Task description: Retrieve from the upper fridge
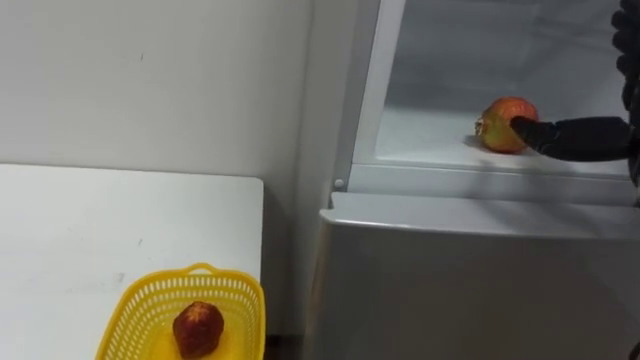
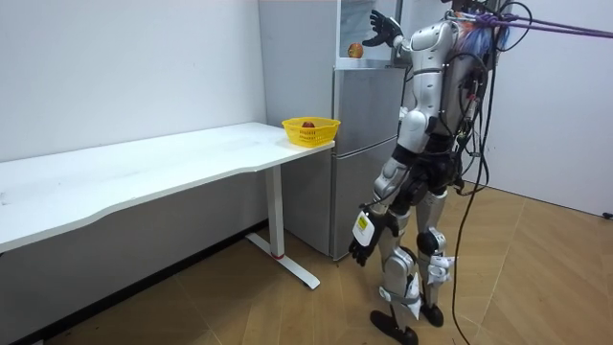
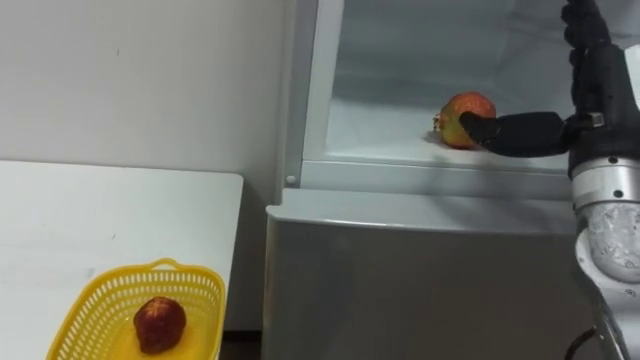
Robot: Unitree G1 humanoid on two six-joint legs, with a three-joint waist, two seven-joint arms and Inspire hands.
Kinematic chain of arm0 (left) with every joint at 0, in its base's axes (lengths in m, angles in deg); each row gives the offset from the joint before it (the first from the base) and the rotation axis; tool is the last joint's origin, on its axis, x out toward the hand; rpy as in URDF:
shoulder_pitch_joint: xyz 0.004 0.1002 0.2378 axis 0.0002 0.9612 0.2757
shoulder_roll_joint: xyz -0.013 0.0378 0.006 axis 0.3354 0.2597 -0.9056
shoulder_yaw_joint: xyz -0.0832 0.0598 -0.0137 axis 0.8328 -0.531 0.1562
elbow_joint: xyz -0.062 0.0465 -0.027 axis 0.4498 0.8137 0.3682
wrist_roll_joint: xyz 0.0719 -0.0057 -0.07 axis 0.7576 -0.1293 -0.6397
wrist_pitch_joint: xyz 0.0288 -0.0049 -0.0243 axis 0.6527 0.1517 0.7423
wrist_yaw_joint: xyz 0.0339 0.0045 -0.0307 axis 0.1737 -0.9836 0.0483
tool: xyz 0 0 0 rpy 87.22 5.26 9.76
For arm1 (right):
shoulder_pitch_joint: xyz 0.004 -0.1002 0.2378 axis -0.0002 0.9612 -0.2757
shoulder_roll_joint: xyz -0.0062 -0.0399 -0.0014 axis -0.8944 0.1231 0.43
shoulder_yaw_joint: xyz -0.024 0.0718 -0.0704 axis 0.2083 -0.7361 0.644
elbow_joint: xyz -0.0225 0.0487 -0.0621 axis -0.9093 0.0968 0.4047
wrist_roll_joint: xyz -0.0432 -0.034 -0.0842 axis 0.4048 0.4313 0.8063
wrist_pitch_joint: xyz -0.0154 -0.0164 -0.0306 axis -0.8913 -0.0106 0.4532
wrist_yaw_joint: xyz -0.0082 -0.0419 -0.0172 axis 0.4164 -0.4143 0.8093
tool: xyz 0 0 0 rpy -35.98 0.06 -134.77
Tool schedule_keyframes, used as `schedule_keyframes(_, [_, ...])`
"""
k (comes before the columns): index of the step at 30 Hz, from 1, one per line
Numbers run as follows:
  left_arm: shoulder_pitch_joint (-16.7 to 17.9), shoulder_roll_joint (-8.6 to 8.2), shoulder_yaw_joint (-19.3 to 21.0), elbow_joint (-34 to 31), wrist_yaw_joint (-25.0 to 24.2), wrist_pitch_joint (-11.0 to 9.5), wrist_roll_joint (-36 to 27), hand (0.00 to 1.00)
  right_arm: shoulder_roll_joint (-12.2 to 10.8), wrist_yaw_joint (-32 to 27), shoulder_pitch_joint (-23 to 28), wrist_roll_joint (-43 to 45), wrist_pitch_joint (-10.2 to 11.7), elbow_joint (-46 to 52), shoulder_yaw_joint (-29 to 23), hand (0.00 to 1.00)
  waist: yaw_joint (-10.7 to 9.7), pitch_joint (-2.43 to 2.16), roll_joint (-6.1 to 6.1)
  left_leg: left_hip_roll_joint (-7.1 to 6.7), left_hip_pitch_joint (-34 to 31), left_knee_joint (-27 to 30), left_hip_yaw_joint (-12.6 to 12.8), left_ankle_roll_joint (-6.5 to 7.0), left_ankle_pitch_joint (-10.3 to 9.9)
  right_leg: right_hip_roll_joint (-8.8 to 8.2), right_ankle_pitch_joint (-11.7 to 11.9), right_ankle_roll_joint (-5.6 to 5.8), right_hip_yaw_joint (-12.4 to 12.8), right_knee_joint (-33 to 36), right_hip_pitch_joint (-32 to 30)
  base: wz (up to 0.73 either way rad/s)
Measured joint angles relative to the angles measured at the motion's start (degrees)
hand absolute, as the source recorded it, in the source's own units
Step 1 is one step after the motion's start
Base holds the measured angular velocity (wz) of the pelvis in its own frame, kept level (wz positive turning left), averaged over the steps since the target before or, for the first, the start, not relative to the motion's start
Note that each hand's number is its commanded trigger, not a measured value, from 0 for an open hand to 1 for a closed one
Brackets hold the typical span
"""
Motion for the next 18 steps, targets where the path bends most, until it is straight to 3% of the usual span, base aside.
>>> schedule_keyframes(6, [1.2, 0.03, 0.1, 0.0, 1.1, 0.0, 0.6, 0.0, 0.8, 1.7, -0.2, -3.5, 0.0, -3.5, 0.1, 0.0, 0.0, -0.33, -0.43, -0.04, 0.0, 0.2, -0.1, 0.0, 0.0, -0.01, 0.0, 0.0, -0.2, 0.0, 0.0, 0.0])
schedule_keyframes(11, [1.8, 0.26, 0.1, 0.0, 1.0, 0.1, 0.6, 0.0, 2.2, 3.0, -2.5, -5.6, -0.1, -6.5, 1.4, 0.0, -0.1, -0.47, -0.58, -0.04, 0.0, 0.2, -0.3, -0.03, 0.0, -0.04, 0.0, 0.0, -0.8, -0.1, 0.1, 0.01])
schedule_keyframes(15, [1.8, 0.82, 0.5, -0.2, 0.4, 0.2, 0.6, 0.0, 4.4, 4.1, -3.3, -5.5, -0.1, -10.1, 3.4, 0.0, -0.1, -0.88, -1.15, -0.09, 0.0, 0.3, -1.1, -0.1, 0.1, -0.05, 0.0, 0.0, -1.6, -0.1, 0.4, 0.08])
schedule_keyframes(18, [2.0, 0.85, 1.3, -0.2, -0.2, 0.2, 0.6, 0.0, 4.6, 4.5, -3.3, -5.6, -0.1, -10.9, 3.4, 0.0, 0.1, -0.93, -1.23, -0.09, 0.0, 0.3, -1.2, -0.13, 0.1, -0.05, 0.0, 0.0, -1.7, -0.1, 0.4, 0.01])
